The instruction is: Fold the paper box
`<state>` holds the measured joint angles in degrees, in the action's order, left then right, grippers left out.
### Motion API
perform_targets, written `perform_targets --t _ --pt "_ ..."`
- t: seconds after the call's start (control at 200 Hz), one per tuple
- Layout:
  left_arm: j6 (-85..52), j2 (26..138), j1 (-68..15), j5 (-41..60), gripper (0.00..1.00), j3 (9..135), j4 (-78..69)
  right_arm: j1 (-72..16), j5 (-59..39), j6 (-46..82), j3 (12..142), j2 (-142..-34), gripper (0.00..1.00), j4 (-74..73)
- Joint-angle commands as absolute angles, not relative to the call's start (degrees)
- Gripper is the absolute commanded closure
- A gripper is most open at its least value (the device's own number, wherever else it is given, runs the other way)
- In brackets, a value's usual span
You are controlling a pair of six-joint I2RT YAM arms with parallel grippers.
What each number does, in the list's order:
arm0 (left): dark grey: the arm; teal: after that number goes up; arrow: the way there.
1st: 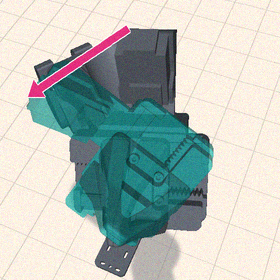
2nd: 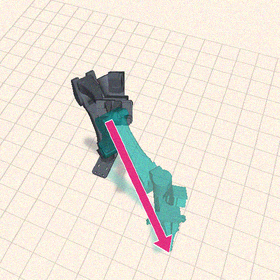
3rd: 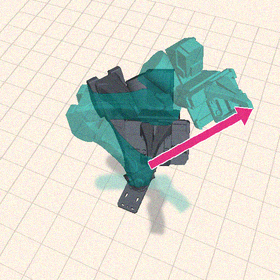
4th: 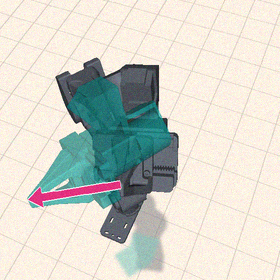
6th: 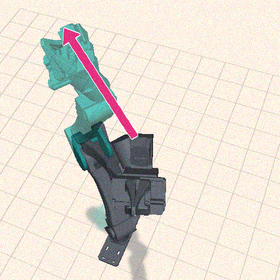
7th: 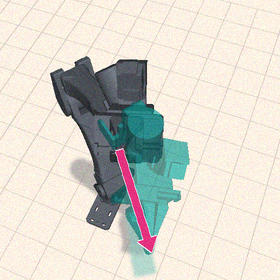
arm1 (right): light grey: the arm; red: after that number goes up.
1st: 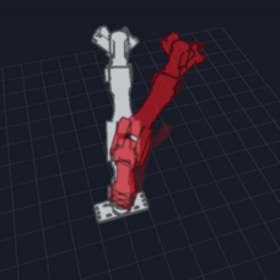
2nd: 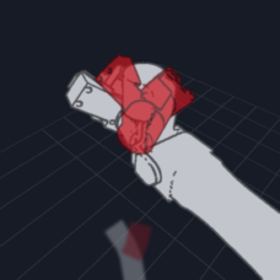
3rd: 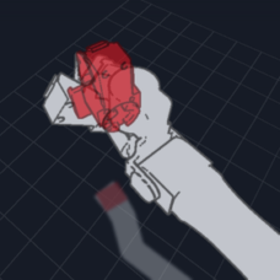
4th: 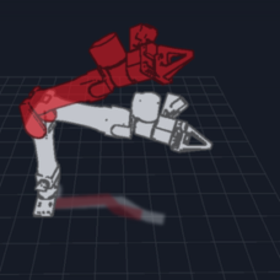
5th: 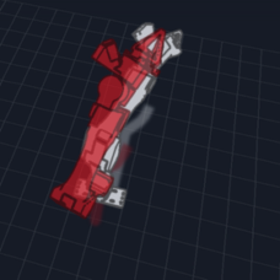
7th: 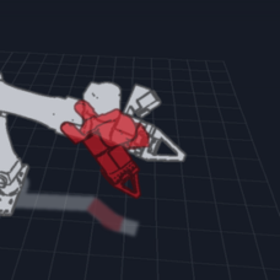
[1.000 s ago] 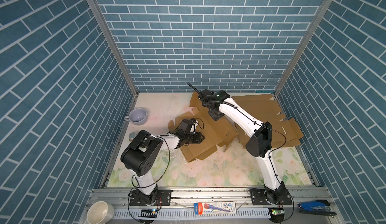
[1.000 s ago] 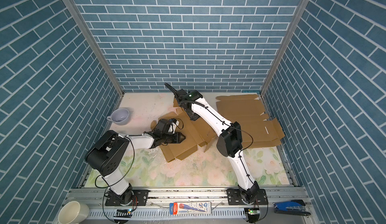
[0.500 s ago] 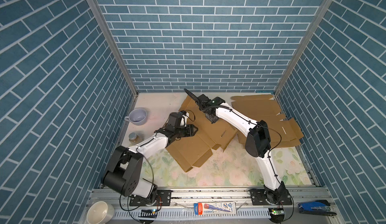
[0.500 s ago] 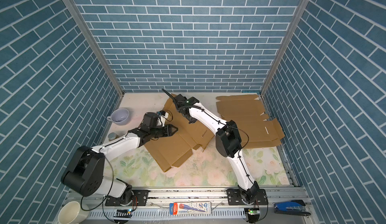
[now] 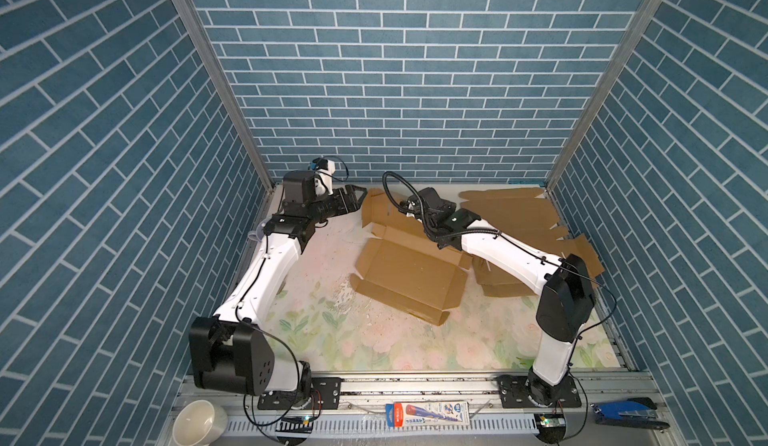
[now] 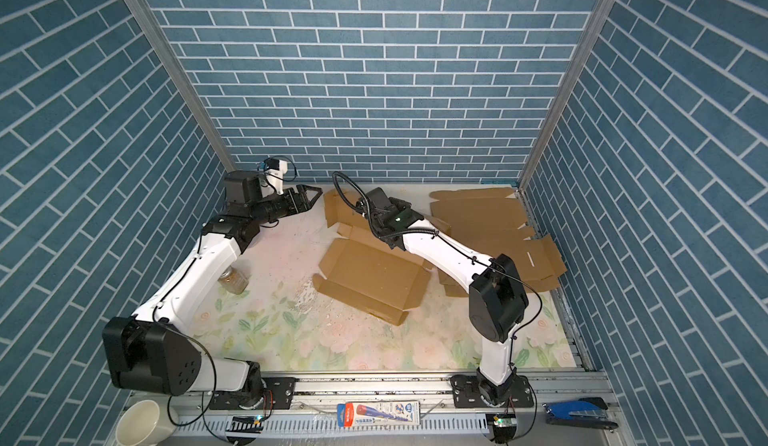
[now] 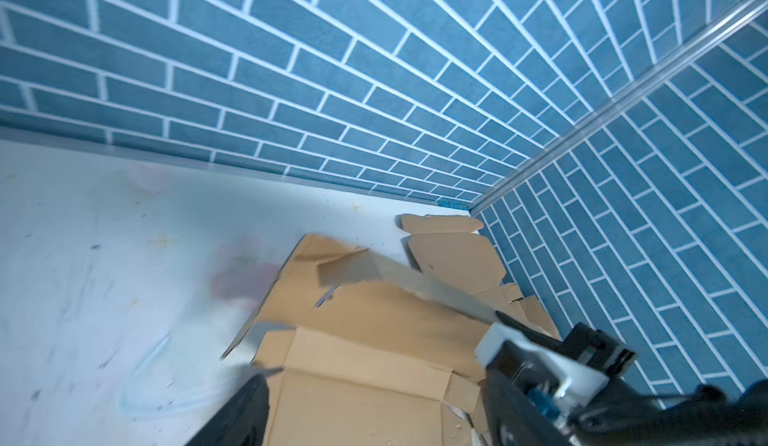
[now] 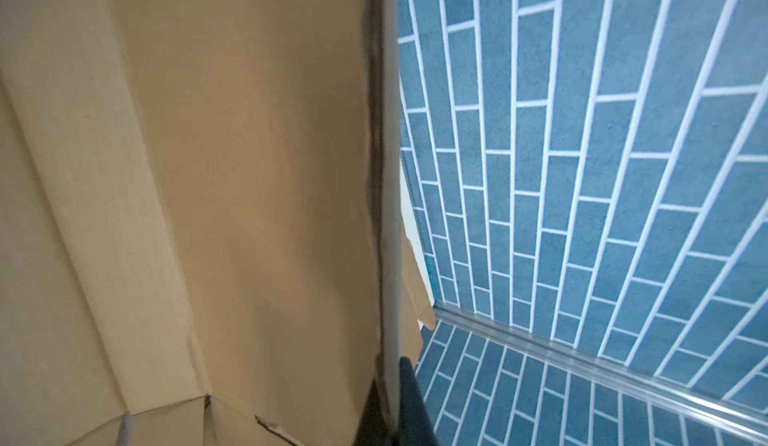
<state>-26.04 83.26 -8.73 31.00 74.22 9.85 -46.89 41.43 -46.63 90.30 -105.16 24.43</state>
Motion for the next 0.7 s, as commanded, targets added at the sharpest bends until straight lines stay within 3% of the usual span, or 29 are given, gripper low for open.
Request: perform_targets --t 0.0,0.5,0.695 --pt "-25.82 88.80 -9.79 32.26 0.16 76.35 10.26 -47.29 39.82 -56.15 86.77 -105.33 1.00 15.33" --pt "-19.73 101.81 -12.89 30.58 0.12 85.12 12.92 -47.47 39.76 -57.82 82.53 -105.91 1.00 9.85" --pt "-22.86 102.12 -15.02 35.18 0.20 83.04 10.80 -47.59 40.65 -57.82 83.37 -106.95 1.00 9.53"
